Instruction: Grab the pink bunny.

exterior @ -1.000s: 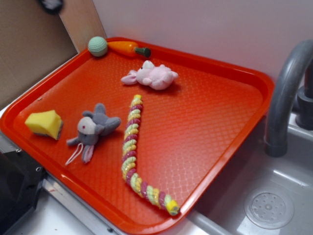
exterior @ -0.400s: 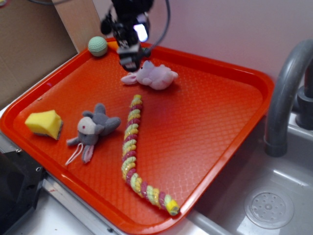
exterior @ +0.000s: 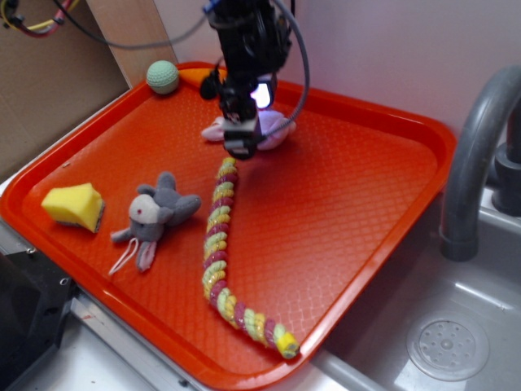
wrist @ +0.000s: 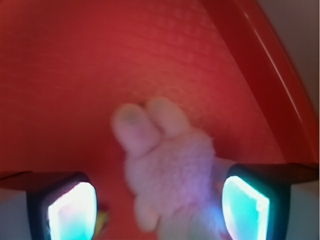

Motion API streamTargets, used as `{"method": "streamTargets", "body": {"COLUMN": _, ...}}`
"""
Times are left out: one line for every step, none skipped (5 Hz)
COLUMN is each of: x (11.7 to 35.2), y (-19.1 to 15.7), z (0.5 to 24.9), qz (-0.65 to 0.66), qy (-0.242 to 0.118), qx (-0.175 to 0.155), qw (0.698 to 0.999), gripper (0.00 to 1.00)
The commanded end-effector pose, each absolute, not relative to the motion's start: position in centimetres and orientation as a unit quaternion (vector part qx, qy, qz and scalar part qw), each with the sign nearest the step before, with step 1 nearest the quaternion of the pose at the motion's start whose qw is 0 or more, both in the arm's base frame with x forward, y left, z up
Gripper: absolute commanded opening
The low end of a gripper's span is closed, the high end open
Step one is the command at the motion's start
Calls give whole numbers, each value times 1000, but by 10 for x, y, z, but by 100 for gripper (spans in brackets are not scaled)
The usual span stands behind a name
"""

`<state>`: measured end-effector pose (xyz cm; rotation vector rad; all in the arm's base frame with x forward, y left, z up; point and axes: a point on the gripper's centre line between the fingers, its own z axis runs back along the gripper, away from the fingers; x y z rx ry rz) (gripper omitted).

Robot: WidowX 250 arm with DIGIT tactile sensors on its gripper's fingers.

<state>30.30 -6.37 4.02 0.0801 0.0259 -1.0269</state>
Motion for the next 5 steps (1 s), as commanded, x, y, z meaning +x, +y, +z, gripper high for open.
{"method": "streamTargets", "body": {"x": 306, "y": -67, "z": 9, "qz": -432, "qy": 8, "qx": 62, "qw": 900, "gripper": 0}}
{"method": "streamTargets", "body": {"x": 300, "y": -57, "z": 14, "qz": -371, "qy": -8, "qx": -5, "qw": 929, "gripper": 0}}
{"method": "streamTargets", "body": {"x": 293, "y": -40, "z": 61, "qz": -249, "qy": -79, "qx": 72, "qw": 963, "gripper": 0}}
{"method": "streamTargets", "body": {"x": 272, "y": -37, "z": 111, "qz": -127, "qy": -76, "qx": 90, "qw": 985, "gripper": 0}}
{"method": "streamTargets", "body": {"x": 252, "y": -37, "z": 157, "qz": -20, "qy": -61, "qx": 90, "qw": 994, "gripper": 0}}
